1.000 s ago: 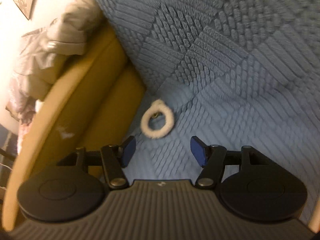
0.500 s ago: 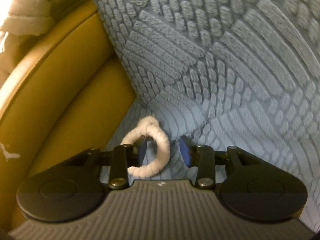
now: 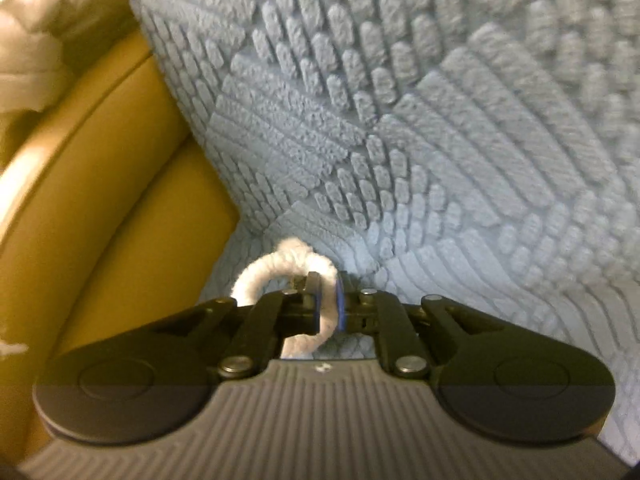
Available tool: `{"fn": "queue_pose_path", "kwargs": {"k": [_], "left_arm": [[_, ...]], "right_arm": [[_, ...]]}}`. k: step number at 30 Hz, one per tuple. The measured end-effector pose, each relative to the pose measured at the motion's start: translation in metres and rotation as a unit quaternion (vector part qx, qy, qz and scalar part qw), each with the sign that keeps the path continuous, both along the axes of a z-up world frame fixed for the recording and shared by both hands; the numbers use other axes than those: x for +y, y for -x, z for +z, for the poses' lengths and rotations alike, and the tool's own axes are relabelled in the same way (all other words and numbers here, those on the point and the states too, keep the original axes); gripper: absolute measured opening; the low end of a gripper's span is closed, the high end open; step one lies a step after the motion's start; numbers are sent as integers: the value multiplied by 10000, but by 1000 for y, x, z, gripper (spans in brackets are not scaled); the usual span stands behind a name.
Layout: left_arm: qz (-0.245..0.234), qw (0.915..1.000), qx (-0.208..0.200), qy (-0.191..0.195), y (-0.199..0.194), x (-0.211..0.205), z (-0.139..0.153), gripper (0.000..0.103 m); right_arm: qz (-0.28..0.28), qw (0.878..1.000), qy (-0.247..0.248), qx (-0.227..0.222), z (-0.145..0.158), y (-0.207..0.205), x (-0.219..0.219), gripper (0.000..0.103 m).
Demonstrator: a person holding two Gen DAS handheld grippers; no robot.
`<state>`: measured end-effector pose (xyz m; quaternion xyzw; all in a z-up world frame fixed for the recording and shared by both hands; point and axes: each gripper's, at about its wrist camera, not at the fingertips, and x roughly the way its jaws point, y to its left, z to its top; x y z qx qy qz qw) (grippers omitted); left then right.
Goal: Organize objects
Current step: 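Grasp the white fuzzy hair tie from the seat with the right tool, then carry the hair tie to the strip end held by the left tool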
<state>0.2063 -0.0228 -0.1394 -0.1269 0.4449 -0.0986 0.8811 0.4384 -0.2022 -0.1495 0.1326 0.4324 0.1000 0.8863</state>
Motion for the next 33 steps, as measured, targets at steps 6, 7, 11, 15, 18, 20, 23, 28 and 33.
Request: {"fn": "queue_pose_path", "kwargs": {"k": [6, 7, 11, 15, 18, 20, 23, 28, 33], "left_arm": [[189, 9997, -96, 122, 16, 6, 8, 9], [212, 9996, -112, 119, 18, 7, 10, 9], [229, 9993, -148, 246, 27, 7, 19, 9], [222, 9984, -138, 495, 32, 10, 29, 9], [100, 9985, -210, 487, 38, 4, 38, 9], [-7, 9987, -263, 426, 42, -2, 44, 10], [-117, 9988, -292, 383, 48, -9, 51, 10], [-355, 9984, -309, 319, 64, -20, 58, 10], [-619, 9973, -349, 175, 82, -32, 63, 10]], "right_arm": [[-140, 9996, -240, 5, 23, 35, -12, 10], [-153, 9996, -223, 21, 27, 41, -13, 10], [-194, 9995, -245, 15, 45, 74, -12, 10], [-257, 9992, -308, 39, 65, 110, -4, 10], [-344, 9986, -370, 122, 72, 135, 2, 10], [-385, 9985, -358, 123, 78, 147, 5, 10], [-494, 9978, -429, 141, 88, 170, 1, 10], [-731, 9950, -639, 249, 102, 207, -7, 10], [-923, 9931, -685, 234, 118, 238, -12, 10]]}}
